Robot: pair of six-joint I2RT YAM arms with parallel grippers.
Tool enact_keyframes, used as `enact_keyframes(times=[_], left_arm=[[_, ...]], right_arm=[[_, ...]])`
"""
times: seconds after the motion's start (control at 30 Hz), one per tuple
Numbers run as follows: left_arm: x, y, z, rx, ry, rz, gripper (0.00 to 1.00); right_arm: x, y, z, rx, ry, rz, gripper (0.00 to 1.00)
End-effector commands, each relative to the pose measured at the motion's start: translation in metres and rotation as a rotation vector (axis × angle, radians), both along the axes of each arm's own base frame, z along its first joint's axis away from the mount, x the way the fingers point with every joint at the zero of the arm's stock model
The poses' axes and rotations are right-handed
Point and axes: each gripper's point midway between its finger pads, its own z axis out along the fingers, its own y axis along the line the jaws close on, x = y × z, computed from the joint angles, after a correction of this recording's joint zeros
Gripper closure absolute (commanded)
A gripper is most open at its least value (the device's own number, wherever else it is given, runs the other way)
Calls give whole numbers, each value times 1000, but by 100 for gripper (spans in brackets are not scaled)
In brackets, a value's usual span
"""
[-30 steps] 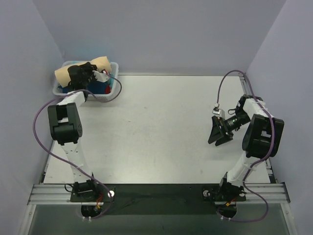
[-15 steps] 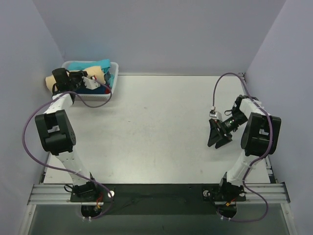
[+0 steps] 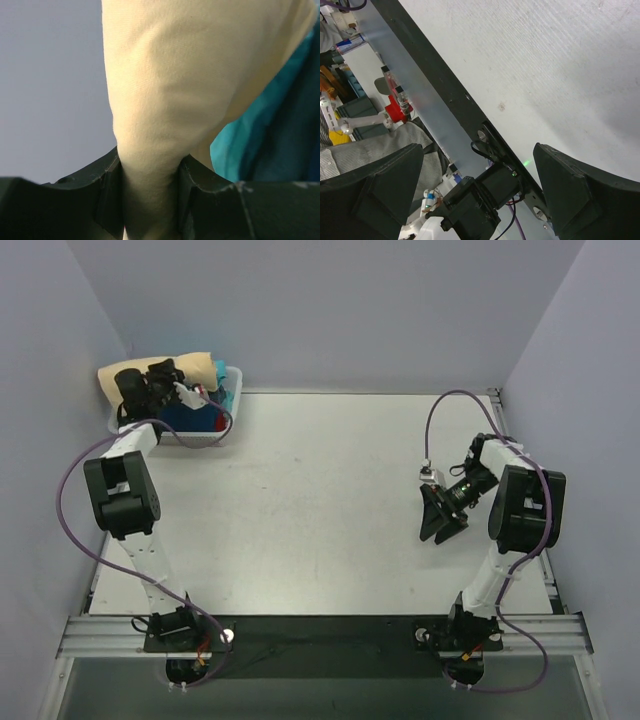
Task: Roll the t-shirts
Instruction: Place the T-shirt in the bin.
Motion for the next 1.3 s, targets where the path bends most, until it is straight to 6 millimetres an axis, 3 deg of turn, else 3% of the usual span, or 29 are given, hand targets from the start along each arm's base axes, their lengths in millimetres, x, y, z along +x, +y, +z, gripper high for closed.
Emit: enact_keyframes(times=[0.0,0.07,0.13,0.17,0.23,0.33,0.37,0.47,0.53,0.63,0.67,0.7,0.73,0.77,0.8,0.87,0.9,0.93,1.0,1.03,1.27], left_arm=[[14,3,111,84,-335,8,100],[17,1,107,78,-328,3,100],[17,0,83,71,-254,-11,100],[13,-2,81,77,-236,-19,100],[6,-7,42,65,-118,-45,100],[-9,-13,14,50,-20,-67,100],[-16,-15,-6,60,28,-73,100],[-27,-17,-37,95,63,-79,100],[-31,-19,-45,84,77,-81,100],[-39,-26,-65,51,212,-99,100],[-49,-26,-86,37,331,-90,100],[-47,-24,-80,45,363,-85,100],[-47,-23,-90,59,419,-80,100],[-61,-29,-109,43,545,-81,100],[-52,-22,-91,60,546,-45,100],[-66,-22,-119,36,720,-11,100],[-53,-19,-97,26,694,10,100],[-62,-20,-119,-30,799,28,100],[-49,-17,-112,-58,821,45,98],[-59,-18,-118,-83,896,54,97],[-73,-14,-148,-19,1056,31,100]], right_arm=[[-21,3,30,33,151,5,0],[-22,3,30,33,156,8,0],[-24,3,29,34,162,8,0],[-24,3,29,34,165,8,0],[-23,3,28,33,168,8,0],[-23,3,27,31,174,10,0],[-24,2,26,32,182,12,0],[-26,2,25,24,197,28,0],[-29,2,25,18,207,43,0],[-30,2,24,5,206,71,0],[-30,1,24,3,208,78,0],[-30,1,24,1,206,83,0],[-30,1,24,-1,210,83,0],[-30,0,23,-5,210,90,0],[-31,0,23,-6,214,91,0],[-32,0,23,-6,217,95,0],[-33,1,22,-6,220,96,0],[-35,1,22,-5,228,100,0],[-36,1,21,-6,232,108,0],[-37,1,21,-7,236,110,0],[-40,2,19,-22,246,149,0]])
